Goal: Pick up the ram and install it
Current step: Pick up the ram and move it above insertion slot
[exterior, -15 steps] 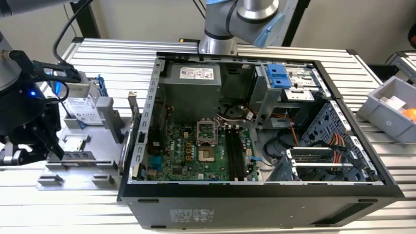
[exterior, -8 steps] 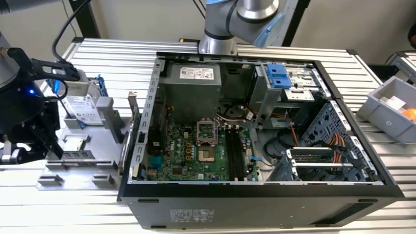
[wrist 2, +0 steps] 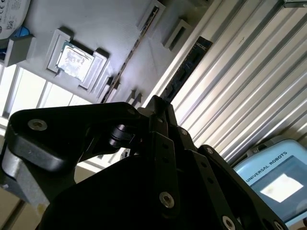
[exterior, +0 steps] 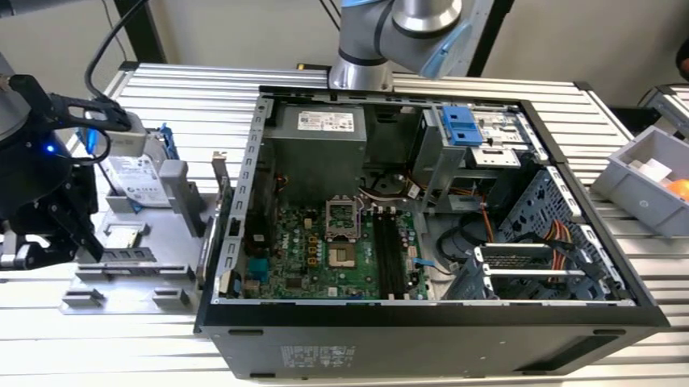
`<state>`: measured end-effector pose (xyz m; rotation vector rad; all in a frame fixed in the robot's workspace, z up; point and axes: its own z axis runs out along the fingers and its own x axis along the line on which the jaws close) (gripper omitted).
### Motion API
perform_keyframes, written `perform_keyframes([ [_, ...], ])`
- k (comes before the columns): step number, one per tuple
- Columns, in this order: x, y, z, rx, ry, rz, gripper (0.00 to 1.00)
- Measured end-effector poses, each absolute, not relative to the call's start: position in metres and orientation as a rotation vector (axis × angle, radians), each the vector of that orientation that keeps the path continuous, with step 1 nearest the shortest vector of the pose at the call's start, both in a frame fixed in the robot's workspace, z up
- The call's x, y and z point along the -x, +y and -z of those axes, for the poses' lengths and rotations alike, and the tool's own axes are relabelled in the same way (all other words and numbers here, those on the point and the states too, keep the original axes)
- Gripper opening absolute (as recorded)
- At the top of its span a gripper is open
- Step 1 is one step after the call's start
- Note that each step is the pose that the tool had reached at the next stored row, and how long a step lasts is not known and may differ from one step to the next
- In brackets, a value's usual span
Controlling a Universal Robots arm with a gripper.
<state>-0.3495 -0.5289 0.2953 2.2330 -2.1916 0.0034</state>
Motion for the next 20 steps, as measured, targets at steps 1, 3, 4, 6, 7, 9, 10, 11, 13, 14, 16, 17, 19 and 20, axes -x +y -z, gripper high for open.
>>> perform_keyframes([
  [1, 0.3495, -0.5289, -0.2958, -2.233, -2.192, -0.003, 0.00],
  [3, 0.3495, -0.5289, -0.2969, -2.233, -2.191, -0.003, 0.00],
  [4, 0.3494, -0.5289, -0.2975, -2.233, -2.191, -0.003, 0.00],
  [6, 0.3495, -0.5289, -0.2985, -2.233, -2.192, -0.003, 0.00],
  [7, 0.3495, -0.5289, -0.2990, -2.233, -2.192, -0.003, 0.00],
  [9, 0.3495, -0.5289, -0.2999, -2.233, -2.192, -0.003, 0.00],
  [10, 0.3495, -0.5289, -0.3004, -2.233, -2.192, -0.003, 0.00],
  [11, 0.3495, -0.5289, -0.3009, -2.233, -2.192, -0.003, 0.00],
  [13, 0.3495, -0.5289, -0.3019, -2.233, -2.192, -0.003, 0.00],
  [14, 0.3495, -0.5289, -0.3024, -2.233, -2.192, -0.003, 0.00],
  [16, 0.3495, -0.5289, -0.3035, -2.233, -2.191, -0.003, 0.00],
  [17, 0.3495, -0.5289, -0.3041, -2.233, -2.191, -0.003, 0.00],
  [19, 0.3495, -0.5289, -0.3050, -2.233, -2.192, -0.003, 0.00],
  [20, 0.3495, -0.5289, -0.3055, -2.233, -2.192, -0.003, 0.00],
])
